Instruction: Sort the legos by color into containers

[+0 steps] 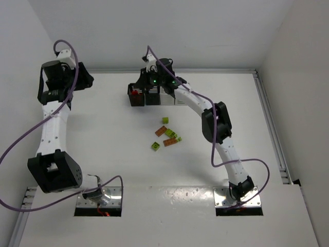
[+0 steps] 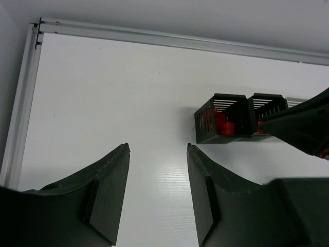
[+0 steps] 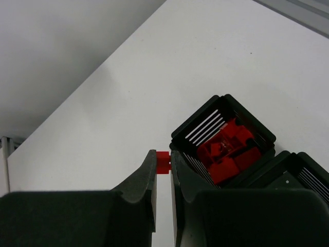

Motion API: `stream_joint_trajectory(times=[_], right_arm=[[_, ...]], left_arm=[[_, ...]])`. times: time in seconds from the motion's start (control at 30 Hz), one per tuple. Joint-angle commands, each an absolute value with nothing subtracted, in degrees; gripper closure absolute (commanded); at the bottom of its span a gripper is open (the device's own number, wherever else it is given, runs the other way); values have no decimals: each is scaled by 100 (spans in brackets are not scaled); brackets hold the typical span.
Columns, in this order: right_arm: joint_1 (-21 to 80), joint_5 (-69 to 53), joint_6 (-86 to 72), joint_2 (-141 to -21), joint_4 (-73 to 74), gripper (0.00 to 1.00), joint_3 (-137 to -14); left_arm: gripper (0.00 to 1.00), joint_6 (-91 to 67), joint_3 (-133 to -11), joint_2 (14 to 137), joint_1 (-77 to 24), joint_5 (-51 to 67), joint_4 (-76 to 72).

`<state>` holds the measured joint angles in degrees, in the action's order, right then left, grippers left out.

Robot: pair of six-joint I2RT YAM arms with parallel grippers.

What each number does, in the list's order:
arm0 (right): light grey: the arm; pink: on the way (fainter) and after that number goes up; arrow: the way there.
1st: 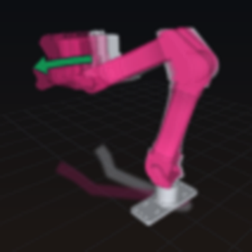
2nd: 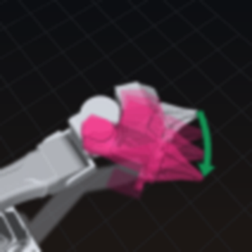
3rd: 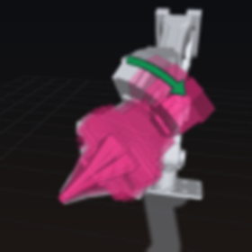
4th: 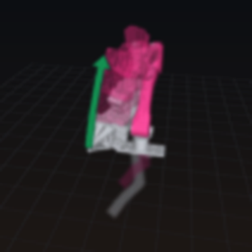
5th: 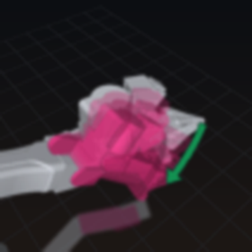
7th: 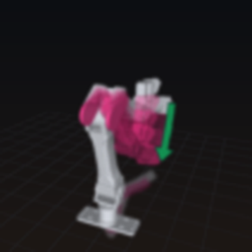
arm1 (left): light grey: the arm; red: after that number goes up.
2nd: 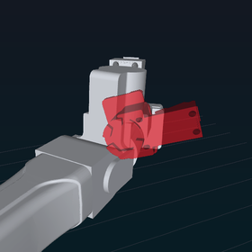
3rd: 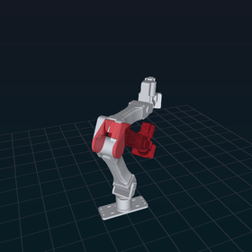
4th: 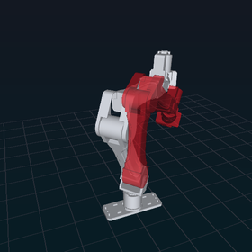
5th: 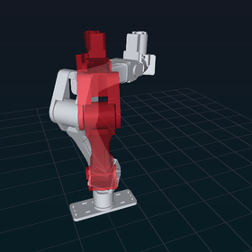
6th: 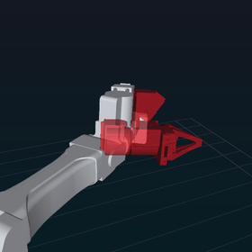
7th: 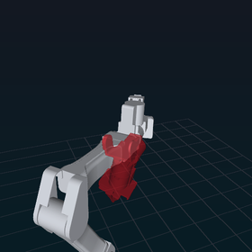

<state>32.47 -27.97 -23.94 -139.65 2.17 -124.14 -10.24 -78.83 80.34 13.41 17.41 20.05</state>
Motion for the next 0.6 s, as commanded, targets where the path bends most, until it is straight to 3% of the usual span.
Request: stream_joint_trajectory(times=[0.0,0.27,0.37,0.57], right_arm=[[3331,-2498,-2207,-14079,-237,100,-12762],[3437,-1863,-1934,-14378,-290,100,-13061],[3498,-1802,-1934,-14440,-290,95,-13061],[3604,-1644,-1881,-14493,-290,70,-13061]], left_arm=[[46,-1168,-7708,7831,1546,2101,1977],[46,-1415,-7032,7479,1670,2435,1917],[46,-1415,-7031,7479,1670,2435,1916],[46,-1415,-7031,7479,1670,2487,1916]])
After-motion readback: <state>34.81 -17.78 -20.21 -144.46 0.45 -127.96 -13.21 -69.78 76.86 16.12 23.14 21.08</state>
